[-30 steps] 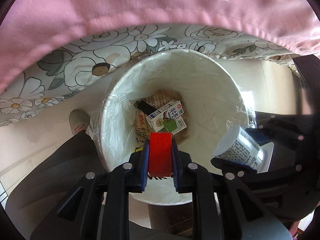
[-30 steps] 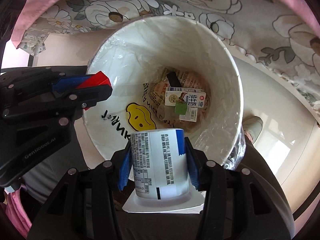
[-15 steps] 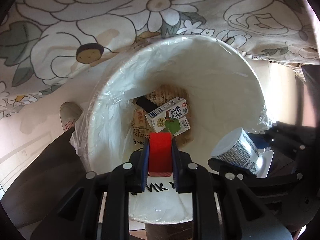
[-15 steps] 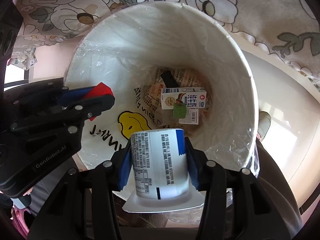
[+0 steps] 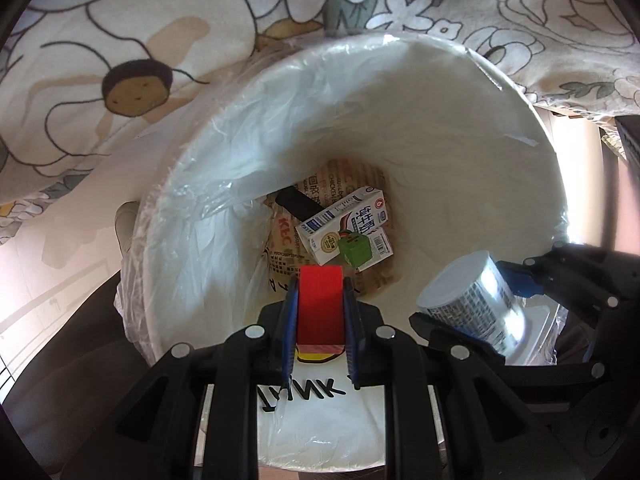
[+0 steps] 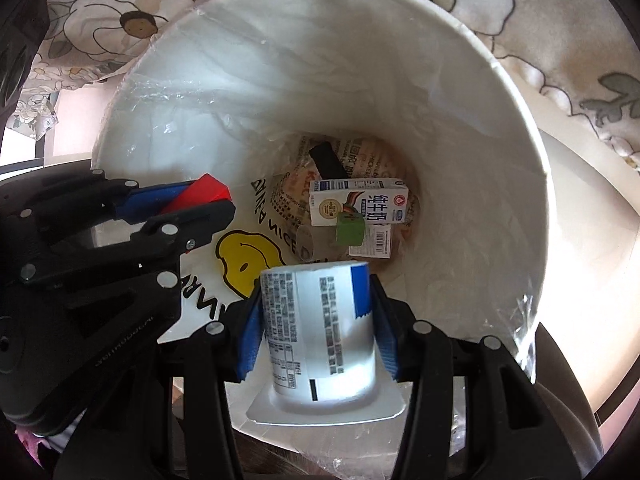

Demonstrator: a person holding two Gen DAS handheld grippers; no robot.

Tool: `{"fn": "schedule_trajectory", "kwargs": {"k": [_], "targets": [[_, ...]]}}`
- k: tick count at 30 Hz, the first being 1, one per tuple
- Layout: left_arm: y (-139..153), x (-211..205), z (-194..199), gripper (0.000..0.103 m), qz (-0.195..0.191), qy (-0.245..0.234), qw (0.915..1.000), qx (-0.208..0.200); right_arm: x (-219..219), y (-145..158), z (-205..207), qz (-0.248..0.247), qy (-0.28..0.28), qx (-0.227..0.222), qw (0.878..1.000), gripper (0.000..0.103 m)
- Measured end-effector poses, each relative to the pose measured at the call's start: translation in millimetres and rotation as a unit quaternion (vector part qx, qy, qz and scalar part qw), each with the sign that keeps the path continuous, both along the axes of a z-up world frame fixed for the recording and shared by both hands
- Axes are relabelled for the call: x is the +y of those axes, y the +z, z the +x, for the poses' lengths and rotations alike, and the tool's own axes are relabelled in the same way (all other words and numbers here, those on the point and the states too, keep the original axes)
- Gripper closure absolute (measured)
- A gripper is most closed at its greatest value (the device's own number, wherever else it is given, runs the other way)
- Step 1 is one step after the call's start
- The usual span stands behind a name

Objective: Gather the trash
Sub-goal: 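Lower both grippers into the bin and open them to drop the items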

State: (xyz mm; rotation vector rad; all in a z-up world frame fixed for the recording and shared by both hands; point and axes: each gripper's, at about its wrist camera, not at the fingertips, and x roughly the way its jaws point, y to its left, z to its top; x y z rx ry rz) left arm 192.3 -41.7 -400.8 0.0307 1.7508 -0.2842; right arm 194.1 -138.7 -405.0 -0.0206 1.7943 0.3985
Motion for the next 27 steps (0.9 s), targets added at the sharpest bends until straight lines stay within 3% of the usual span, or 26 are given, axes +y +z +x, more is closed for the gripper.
{"fn": "schedule_trajectory", "kwargs": {"k": [3,5,6,20,27], "targets": [[-2,-2,0,0.078,0.006,-0.002,1.0000,-0.003,4,-3,0,-0.008,0.009,0.003,1.000,0.047],[-2,-3,0,0.057,0.010,0.000,0.9999,-0.004,5,-3,-2,-0.012,0.018,0.001,1.000,0.043],[-1,-3,0,0.055,0.009,0.001,0.9999,-0.006,6,-3,-2,-0.017,0.022,0.000,1.000,0.042],[11,-1,-6,0.053,0.026,-0.012,0.9993,-0.023,9,4,-6,-0.020,0.019,-0.011,1.000,0.042],[42,2,-13,0.053,0.037,-0.020,0.9979,-0.049,7,22,-19,-0.033,0.022,-0.021,0.999,0.042]]}}
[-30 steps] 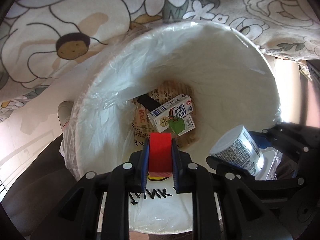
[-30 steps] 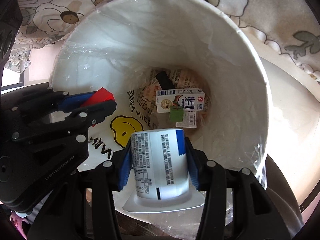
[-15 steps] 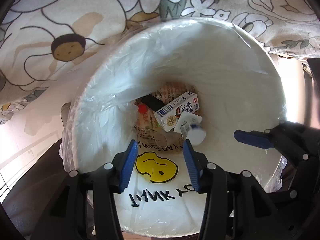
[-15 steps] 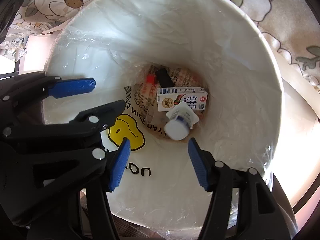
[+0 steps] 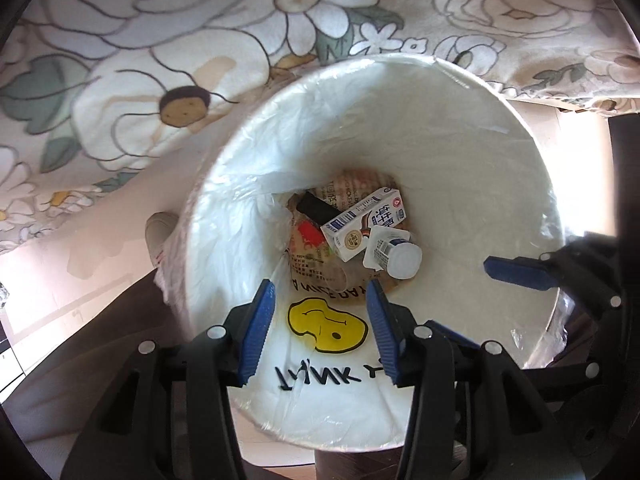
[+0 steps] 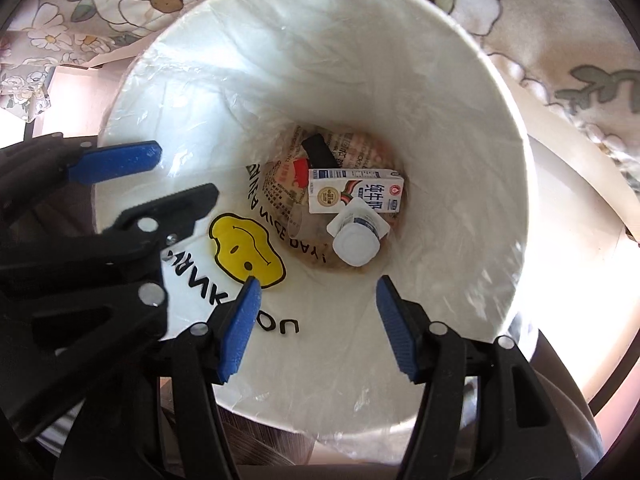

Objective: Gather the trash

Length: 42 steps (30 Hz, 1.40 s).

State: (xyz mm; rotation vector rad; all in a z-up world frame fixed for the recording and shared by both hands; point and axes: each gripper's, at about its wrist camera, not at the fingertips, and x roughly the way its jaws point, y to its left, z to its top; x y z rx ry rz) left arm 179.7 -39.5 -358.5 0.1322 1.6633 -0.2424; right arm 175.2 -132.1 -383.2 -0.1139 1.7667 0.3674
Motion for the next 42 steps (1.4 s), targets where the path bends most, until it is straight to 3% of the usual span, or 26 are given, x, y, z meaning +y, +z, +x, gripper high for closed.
{"fn": "schedule_trajectory", "kwargs": {"k": [5,10,15,17,28,35,42], "targets": [[34,8,-10,0.053,-0.007,0.001,0.9997,-0.022,-8,31,-10,0.005,-0.006,-0.020,1.000,0.042],[90,18,-17,0.053,0.000,-0.003,0.9965,-0.084,-23,78,-16,0.026,-0.025,-0.050,0.998,0.042],[152,23,-26,0.051,0.001,-0.016,0.9887,-0.149,-34,144,-21,0.035,-0.030,-0.110,0.993,0.040],[178,24,-31,0.047,0.001,-0.015,0.9842,-0.176,-38,172,-24,0.036,-0.033,-0.138,0.989,0.035],[311,26,-80,0.027,-0.006,-0.023,0.9470,-0.320,-57,291,-70,0.053,-0.051,-0.258,0.963,0.029],[351,37,-126,0.019,0.000,-0.003,0.9216,-0.388,-57,349,-117,0.029,-0.062,-0.355,0.932,0.023],[370,40,-156,0.014,-0.007,-0.001,0.9076,-0.420,-53,381,-160,0.012,-0.084,-0.438,0.895,0.023]]}}
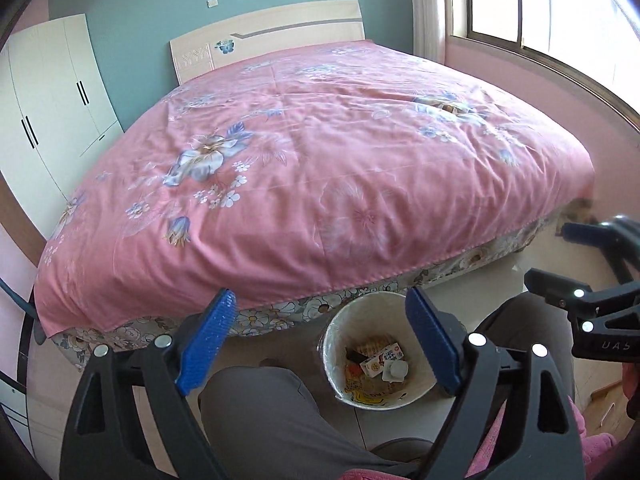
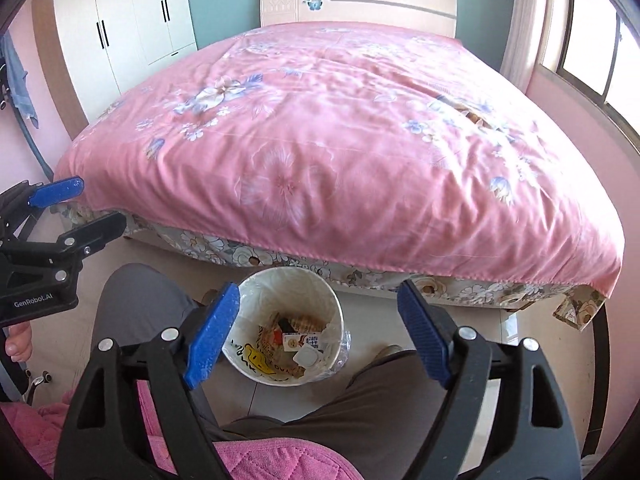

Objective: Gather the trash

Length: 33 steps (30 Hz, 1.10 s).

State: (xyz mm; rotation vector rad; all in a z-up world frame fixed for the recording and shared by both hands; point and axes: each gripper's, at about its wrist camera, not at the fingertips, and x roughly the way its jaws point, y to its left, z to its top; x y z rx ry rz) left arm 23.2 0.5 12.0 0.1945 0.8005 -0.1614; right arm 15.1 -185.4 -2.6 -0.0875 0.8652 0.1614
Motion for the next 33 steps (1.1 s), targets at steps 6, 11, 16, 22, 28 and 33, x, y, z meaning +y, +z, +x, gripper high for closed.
{"fn": "schedule_trajectory", "kwargs": {"k": [6,11,16,22,28,33], "targets": [[1,4,-19,0.014,-0.008,0.012,0.9998,-0.013,4,10,-30,-0.017,-0.039,-0.068,0.997,0.022],[1,8,-25,0.014,-0.007,0.027,0.9994,-0.019,9,8,-39,-0.020,-0.050,-0.066,0.996,0.022],[-3,10,-27,0.013,-0.012,0.034,0.9993,-0.013,12,7,-40,-0.021,-0.050,-0.062,0.997,0.022],[-10,7,-31,0.011,-0.013,0.026,0.9996,0.001,13,5,-42,-0.016,-0.054,-0.058,0.997,0.022],[-11,6,-32,0.009,-0.009,0.026,0.9996,0.001,14,4,-42,-0.018,-0.052,-0.056,0.997,0.022],[-10,5,-33,0.009,-0.010,0.022,0.9997,0.001,15,3,-42,-0.019,-0.051,-0.054,0.997,0.022]]}}
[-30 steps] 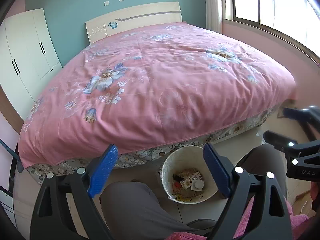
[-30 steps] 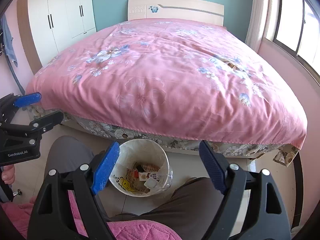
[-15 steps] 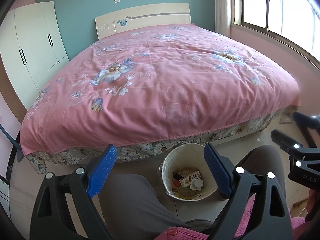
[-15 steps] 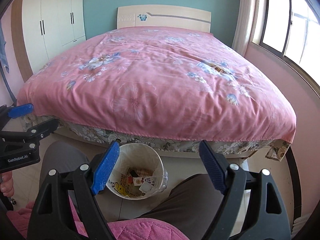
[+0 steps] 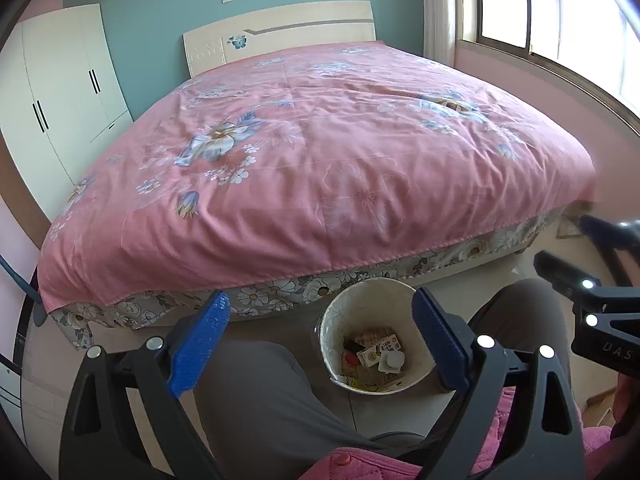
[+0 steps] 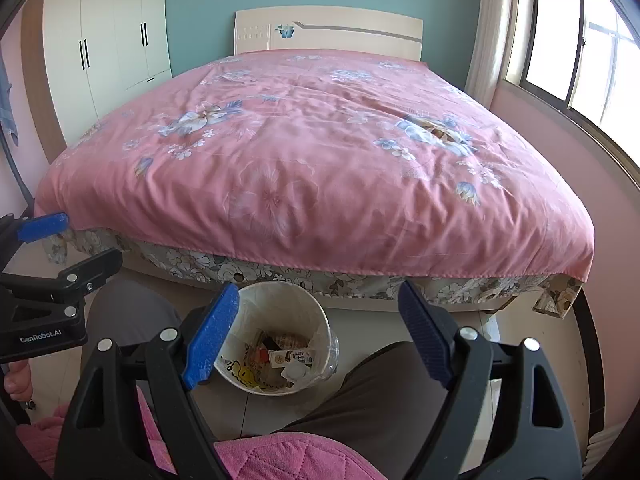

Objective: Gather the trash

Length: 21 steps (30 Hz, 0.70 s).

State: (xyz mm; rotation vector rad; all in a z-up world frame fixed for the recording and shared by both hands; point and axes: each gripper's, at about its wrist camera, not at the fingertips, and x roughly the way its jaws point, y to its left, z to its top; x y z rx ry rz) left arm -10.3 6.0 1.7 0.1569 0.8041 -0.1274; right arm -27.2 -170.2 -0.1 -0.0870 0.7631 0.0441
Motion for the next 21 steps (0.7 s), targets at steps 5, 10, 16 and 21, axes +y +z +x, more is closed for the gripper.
{"fn": "schedule_trajectory", "kwargs": {"k": [5,10,16,21], "targets": [[0.4,-1.0,-1.4,0.009,0.002,-0.005,1.0000,-0.002,1.3,-0.8,0.0,0.000,0.000,0.000,1.000,0.022],[1.1,-1.9,-1.9,0.009,0.003,-0.003,1.0000,-0.004,2.5,-2.1,0.7,0.003,0.002,0.002,1.000,0.022],[1.9,-1.7,-1.8,0.009,0.003,-0.006,1.0000,-0.005,2.3,-5.6,0.3,0.005,0.005,0.006,1.000,0.022],[2.4,-1.4,-2.5,0.009,0.003,-0.008,0.9999,-0.006,1.7,-6.0,-0.3,0.005,0.007,0.004,1.000,0.022]]}}
